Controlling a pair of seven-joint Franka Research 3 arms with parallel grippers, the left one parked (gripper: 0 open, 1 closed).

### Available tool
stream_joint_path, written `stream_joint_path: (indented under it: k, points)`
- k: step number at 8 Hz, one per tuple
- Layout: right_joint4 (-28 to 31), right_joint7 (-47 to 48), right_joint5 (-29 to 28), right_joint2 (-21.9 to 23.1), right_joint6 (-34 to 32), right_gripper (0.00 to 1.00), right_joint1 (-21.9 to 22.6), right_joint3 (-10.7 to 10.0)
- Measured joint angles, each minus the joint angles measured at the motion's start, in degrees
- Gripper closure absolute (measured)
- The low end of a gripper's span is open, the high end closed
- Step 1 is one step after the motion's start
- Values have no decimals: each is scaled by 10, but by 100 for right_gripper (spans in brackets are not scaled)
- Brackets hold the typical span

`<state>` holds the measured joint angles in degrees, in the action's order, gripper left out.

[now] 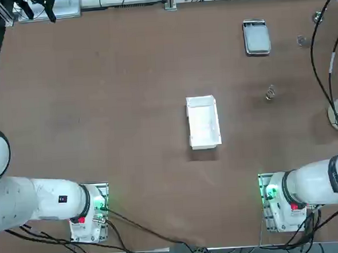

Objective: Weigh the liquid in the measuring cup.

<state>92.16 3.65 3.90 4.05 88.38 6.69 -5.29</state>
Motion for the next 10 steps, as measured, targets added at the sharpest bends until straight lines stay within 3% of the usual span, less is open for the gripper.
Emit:
stream_joint_path:
  k: [5,10]
  points:
    - [0,20,-24,-1,0,0,1,1]
    - [35,267,-7,-76,34,0,92,11]
